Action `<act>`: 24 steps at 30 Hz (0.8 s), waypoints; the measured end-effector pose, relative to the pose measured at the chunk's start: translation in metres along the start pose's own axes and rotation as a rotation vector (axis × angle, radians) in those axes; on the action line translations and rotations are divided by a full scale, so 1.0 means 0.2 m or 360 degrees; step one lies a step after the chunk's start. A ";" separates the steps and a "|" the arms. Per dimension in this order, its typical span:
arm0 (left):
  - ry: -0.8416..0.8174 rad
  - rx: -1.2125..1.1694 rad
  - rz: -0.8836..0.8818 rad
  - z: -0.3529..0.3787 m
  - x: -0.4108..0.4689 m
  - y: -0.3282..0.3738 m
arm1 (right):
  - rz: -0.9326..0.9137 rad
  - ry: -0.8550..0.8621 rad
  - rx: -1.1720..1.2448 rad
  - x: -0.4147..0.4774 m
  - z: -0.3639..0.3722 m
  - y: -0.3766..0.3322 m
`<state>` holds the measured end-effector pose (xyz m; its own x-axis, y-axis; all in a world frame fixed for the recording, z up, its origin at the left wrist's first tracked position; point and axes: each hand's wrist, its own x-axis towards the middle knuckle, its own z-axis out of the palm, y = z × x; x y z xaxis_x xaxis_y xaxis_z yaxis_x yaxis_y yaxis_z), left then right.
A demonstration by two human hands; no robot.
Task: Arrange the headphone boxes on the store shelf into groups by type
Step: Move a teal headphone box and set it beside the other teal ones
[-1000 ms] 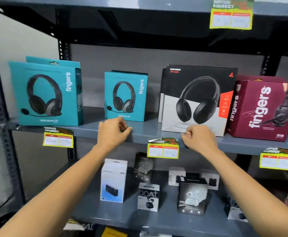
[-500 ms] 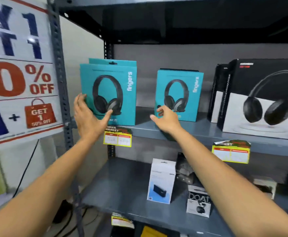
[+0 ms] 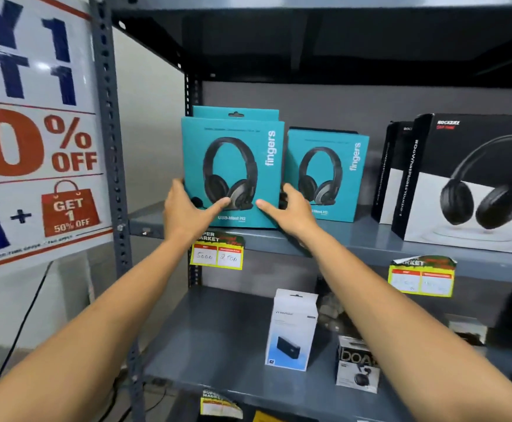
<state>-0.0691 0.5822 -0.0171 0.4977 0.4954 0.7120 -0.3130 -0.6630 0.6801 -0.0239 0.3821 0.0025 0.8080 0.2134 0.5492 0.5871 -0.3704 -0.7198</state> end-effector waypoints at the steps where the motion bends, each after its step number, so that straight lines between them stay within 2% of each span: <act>1: -0.0013 -0.0029 0.0025 0.04 -0.01 0.03 | 0.0002 0.0026 -0.0031 0.00 -0.06 0.02; 9: -0.0315 -0.0160 0.0149 0.38 -0.11 0.33 | 0.0045 0.0264 -0.0176 -0.08 -0.54 0.19; 13: -0.0499 -0.0070 0.0147 0.50 -0.16 0.35 | 0.0123 0.0304 -0.0296 -0.18 -0.60 0.30; 17: -0.0677 -0.0196 0.0043 0.54 -0.10 0.36 | 0.0242 0.0411 -0.0126 -0.16 -0.60 0.29; 21: -0.1073 -0.0517 -0.0300 0.59 0.02 0.30 | 0.0422 0.0332 0.0090 -0.05 -0.61 0.32; 24: -0.1400 -0.0589 -0.0331 0.64 0.07 0.25 | 0.0482 0.0179 0.0167 0.01 -0.63 0.36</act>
<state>0.0246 0.4833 0.0046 0.9506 -0.1133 0.2891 -0.3103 -0.3171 0.8962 0.0141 0.2415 0.0047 0.9394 0.0048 0.3428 0.3278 -0.3053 -0.8940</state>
